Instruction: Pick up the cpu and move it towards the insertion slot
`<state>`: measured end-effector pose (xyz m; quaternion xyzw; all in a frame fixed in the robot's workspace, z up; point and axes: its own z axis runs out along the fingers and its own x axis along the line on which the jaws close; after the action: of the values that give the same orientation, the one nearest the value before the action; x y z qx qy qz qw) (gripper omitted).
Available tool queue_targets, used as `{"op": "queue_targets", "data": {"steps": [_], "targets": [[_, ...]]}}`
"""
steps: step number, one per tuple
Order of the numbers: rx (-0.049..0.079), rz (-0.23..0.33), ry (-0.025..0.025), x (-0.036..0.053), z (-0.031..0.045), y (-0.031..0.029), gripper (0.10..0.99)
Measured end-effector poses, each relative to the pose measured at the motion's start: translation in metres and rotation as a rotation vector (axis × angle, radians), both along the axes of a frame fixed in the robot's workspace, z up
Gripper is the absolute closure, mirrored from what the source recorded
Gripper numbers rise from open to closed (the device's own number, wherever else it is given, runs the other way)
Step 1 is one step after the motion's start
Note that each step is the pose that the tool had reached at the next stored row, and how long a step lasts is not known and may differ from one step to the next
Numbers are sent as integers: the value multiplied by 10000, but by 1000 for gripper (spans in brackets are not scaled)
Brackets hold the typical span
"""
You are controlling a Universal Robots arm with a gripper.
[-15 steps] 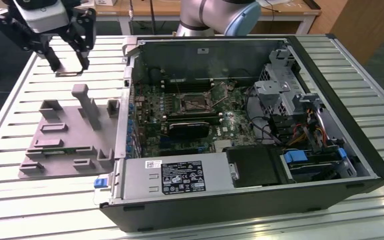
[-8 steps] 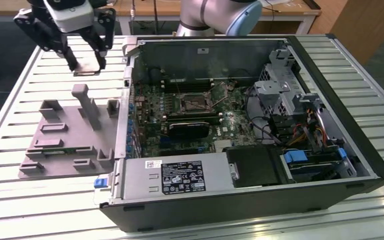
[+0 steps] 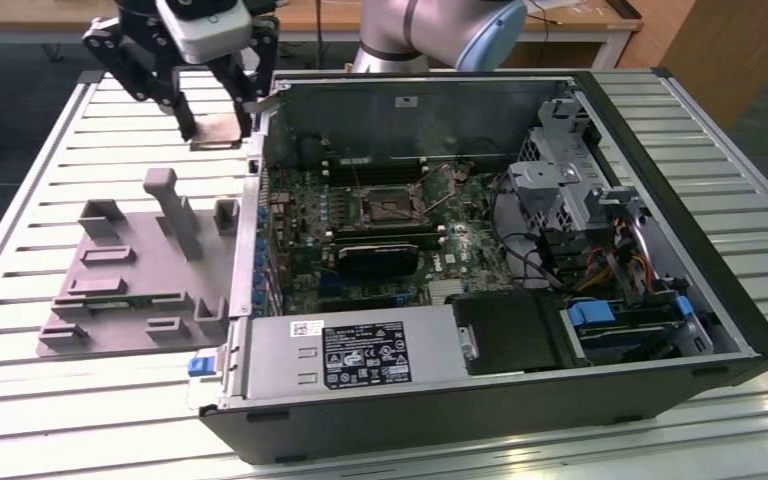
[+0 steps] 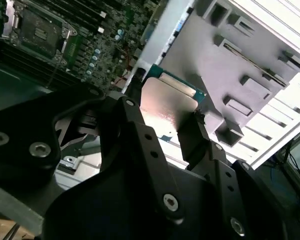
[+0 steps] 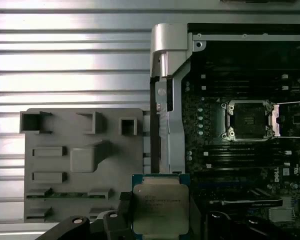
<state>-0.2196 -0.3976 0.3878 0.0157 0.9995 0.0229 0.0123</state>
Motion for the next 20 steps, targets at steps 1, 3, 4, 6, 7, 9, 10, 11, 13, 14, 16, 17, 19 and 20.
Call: {"op": "queue_targets", "data": {"steps": [1, 3, 4, 6, 7, 9, 10, 11, 13, 14, 16, 17, 19, 20], "targets": [[0, 0, 2, 45, 0, 0, 549], [0, 0, 5, 137, 0, 0, 549], [-1, 0, 8, 184, 1, 0, 549], [0, -1, 9, 274, 0, 0, 549], [0, -1, 11, 319, 0, 0, 549], [0, 1, 13, 409, 0, 0, 549], [0, -1, 15, 457, 0, 0, 549], [-1, -1, 16, 503, 0, 0, 549], [0, 0, 19, 592, 0, 0, 549], [1, -1, 19, 637, 0, 0, 549], [0, 0, 23, 730, 0, 0, 549], [0, 0, 24, 774, 0, 0, 549], [0, 0, 30, 864, 0, 0, 549], [0, 0, 34, 908, -1, 0, 549]]}}
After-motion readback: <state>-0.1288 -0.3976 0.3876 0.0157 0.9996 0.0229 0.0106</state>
